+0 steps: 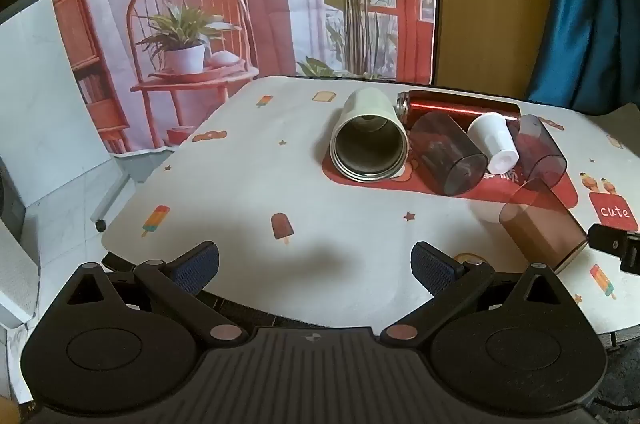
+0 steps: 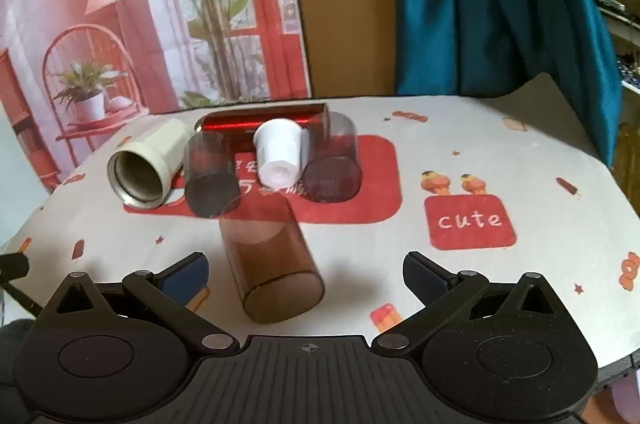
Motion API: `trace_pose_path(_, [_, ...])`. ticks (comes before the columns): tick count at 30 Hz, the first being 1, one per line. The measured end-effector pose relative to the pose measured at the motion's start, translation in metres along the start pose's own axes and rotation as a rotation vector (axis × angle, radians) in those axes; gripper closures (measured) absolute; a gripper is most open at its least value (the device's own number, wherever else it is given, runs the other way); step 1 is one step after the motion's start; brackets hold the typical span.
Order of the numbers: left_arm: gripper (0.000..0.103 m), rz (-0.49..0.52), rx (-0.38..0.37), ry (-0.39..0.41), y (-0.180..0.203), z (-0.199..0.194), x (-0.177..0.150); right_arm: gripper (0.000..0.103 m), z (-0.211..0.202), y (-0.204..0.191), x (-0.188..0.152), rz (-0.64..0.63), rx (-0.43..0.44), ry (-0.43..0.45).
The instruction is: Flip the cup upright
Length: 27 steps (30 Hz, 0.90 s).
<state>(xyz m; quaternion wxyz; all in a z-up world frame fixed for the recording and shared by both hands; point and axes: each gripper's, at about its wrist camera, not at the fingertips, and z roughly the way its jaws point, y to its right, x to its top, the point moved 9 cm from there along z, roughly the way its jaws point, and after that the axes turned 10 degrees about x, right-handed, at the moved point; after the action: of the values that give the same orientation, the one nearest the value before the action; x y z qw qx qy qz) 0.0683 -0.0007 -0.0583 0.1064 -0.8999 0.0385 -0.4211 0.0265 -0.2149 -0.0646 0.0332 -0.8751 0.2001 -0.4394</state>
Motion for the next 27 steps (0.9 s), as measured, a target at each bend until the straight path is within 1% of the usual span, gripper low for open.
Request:
trace_pose_path(2, [0.0, 0.003, 0.004, 0.002, 0.0, -0.001, 0.0, 0.0, 0.0, 0.0, 0.001, -0.01, 0.0, -0.004])
trace_pose_path(3, [0.0, 0.004, 0.005, 0.004, -0.001, -0.002, 0.0, 0.0, 0.004, -0.003, -0.004, -0.033, -0.017, -0.025])
trace_pose_path(6, [0.0, 0.002, 0.013, 0.008, -0.005, -0.001, -0.004, 0.0, 0.004, -0.003, -0.004, -0.05, -0.028, -0.023])
trace_pose_path(9, [0.0, -0.005, 0.019, -0.001, -0.007, 0.0, -0.005, 0.0, 0.003, 0.0, -0.002, -0.05, -0.043, -0.022])
trace_pose_path(10, [0.0, -0.005, 0.021, -0.001, -0.005, 0.002, -0.004, 0.0, 0.003, -0.003, -0.007, -0.044, -0.041, -0.021])
trace_pose_path(11, [0.0, -0.005, 0.023, -0.001, -0.006, 0.002, -0.004, 0.0, 0.003, 0.002, -0.001, -0.029, -0.037, -0.035])
trace_pose_path(14, [0.0, -0.004, 0.043, -0.02, -0.004, 0.004, -0.004, 0.0, 0.007, 0.005, -0.003, -0.029, -0.058, -0.047])
trace_pose_path(19, [0.0, -0.032, 0.027, -0.019, -0.007, 0.001, -0.003, 0.0, 0.004, 0.003, -0.004, -0.042, -0.059, -0.043])
trace_pose_path(23, [0.0, -0.063, -0.012, -0.03, -0.006, 0.005, -0.004, 0.0, 0.001, 0.006, -0.003, -0.039, -0.061, -0.034])
trace_pose_path(25, [0.0, -0.062, -0.007, -0.045, -0.004, 0.008, -0.004, 0.0, 0.004, 0.01, -0.005, -0.029, -0.071, -0.041])
trace_pose_path(27, [0.0, -0.054, -0.004, -0.042, -0.002, 0.008, -0.004, 0.0, 0.007, 0.012, -0.006, -0.024, -0.078, -0.053])
